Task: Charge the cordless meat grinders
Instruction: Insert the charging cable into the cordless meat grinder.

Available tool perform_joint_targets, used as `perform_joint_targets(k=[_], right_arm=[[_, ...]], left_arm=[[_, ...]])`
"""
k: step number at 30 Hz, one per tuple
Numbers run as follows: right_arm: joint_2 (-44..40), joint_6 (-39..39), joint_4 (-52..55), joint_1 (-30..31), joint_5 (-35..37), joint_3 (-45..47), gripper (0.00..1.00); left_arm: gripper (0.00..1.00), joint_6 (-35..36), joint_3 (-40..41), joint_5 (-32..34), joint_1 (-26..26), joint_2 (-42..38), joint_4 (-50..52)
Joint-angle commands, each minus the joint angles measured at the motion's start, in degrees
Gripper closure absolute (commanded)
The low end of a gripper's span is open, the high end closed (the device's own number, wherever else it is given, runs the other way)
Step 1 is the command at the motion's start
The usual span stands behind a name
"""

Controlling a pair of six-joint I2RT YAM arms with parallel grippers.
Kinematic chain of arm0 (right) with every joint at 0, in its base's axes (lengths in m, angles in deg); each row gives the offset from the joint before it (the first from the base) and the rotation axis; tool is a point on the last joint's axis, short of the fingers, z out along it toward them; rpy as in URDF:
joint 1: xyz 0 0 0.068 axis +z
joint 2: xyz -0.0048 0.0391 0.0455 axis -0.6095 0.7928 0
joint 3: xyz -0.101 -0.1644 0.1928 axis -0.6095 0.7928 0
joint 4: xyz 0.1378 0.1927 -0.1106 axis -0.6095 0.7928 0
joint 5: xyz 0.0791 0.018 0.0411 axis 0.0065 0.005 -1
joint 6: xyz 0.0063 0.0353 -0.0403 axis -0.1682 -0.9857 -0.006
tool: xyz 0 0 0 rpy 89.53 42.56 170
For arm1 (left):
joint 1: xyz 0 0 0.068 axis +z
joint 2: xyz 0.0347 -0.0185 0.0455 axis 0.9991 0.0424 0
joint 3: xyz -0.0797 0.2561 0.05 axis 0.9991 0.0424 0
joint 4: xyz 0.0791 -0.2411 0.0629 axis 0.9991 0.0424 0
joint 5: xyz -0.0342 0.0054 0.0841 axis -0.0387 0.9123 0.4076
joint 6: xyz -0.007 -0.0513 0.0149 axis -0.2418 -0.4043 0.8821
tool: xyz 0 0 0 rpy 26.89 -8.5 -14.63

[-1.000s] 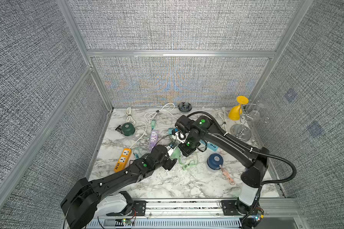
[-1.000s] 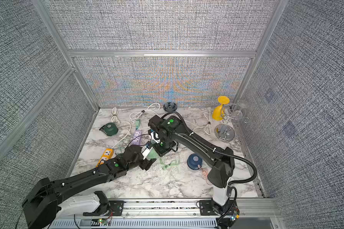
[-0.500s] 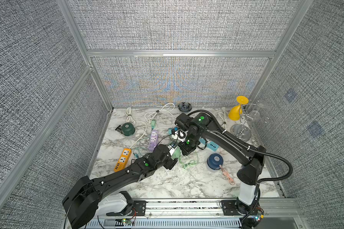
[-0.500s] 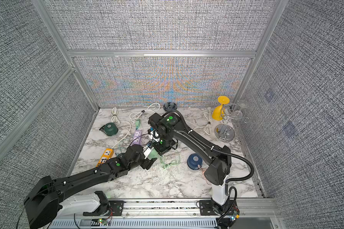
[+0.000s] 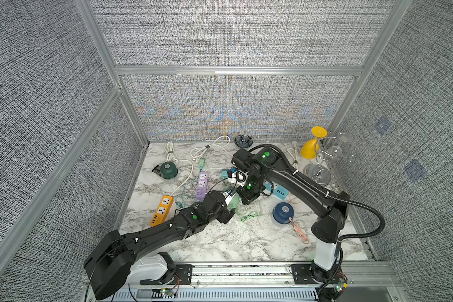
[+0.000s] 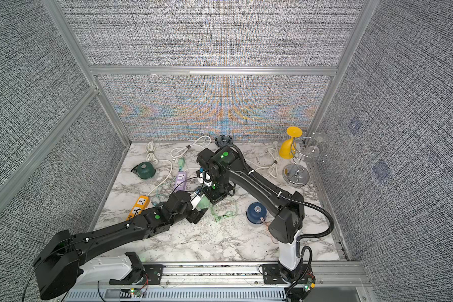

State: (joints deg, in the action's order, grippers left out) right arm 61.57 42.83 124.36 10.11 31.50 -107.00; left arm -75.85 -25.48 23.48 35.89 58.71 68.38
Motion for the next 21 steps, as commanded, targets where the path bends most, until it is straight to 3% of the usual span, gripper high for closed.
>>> perform_joint_targets(k=[1, 7, 21], right_arm=[[-0.3, 1.4, -9.3, 0.1, 1.5, 1.2, 1.00], [-0.6, 2.2, -9.8, 0.1, 2.7, 1.9, 1.00], [2.6, 0.2, -9.8, -0.4, -3.0, -5.2, 1.00]], left_arm=[[0.35, 3.3, -0.3, -4.7, -0.6, -0.9, -0.8], [0.35, 3.3, -0.8, -5.3, -0.6, -1.4, 0.1], [0.36, 3.8, -1.3, -5.1, -1.7, 0.1, 0.3]])
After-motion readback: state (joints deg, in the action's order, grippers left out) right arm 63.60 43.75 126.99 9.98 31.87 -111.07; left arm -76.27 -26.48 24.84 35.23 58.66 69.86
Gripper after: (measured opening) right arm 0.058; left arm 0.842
